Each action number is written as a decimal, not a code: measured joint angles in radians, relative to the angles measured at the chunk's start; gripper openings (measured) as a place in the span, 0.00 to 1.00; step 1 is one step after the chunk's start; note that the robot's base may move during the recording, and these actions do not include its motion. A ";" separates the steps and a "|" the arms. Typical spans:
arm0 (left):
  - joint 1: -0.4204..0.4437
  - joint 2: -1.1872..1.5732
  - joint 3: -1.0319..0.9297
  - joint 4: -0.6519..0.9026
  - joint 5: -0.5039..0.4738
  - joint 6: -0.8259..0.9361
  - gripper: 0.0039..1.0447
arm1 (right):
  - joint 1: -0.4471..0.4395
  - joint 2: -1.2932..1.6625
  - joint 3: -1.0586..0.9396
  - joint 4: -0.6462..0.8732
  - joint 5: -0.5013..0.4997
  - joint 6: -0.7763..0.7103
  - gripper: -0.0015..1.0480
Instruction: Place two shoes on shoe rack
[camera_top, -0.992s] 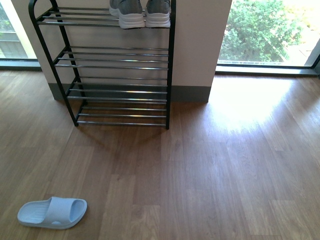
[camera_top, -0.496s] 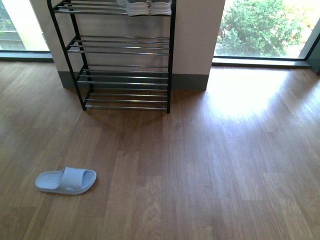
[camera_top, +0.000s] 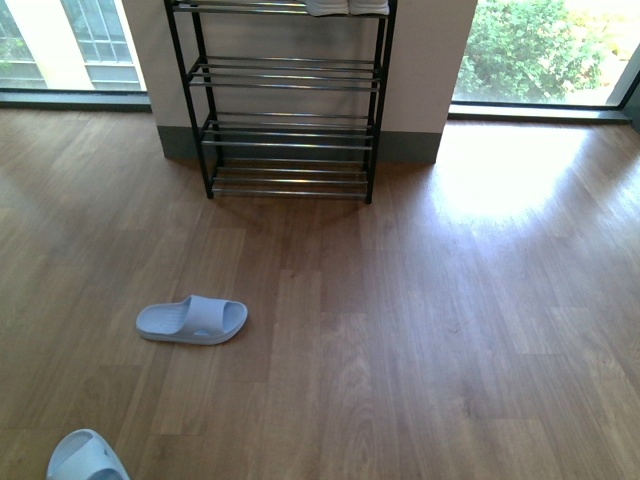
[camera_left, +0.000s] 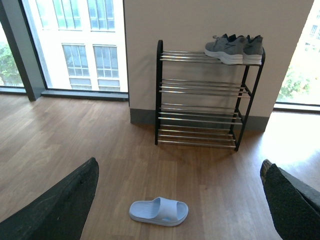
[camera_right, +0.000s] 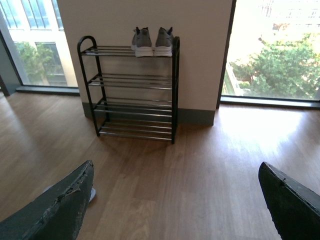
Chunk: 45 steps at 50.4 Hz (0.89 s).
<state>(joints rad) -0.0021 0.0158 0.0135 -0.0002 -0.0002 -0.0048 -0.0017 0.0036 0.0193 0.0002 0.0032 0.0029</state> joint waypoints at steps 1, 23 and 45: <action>0.000 0.000 0.000 0.000 0.000 0.000 0.91 | 0.000 0.000 0.000 0.000 -0.001 0.000 0.91; 0.000 0.000 0.000 0.000 -0.006 0.000 0.91 | 0.000 0.000 0.000 -0.001 -0.012 0.000 0.91; 0.000 0.000 0.000 0.000 -0.002 0.000 0.91 | 0.000 0.000 0.000 -0.001 -0.006 0.000 0.91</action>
<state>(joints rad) -0.0021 0.0158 0.0135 -0.0002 -0.0017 -0.0048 -0.0017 0.0032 0.0193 -0.0006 -0.0029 0.0029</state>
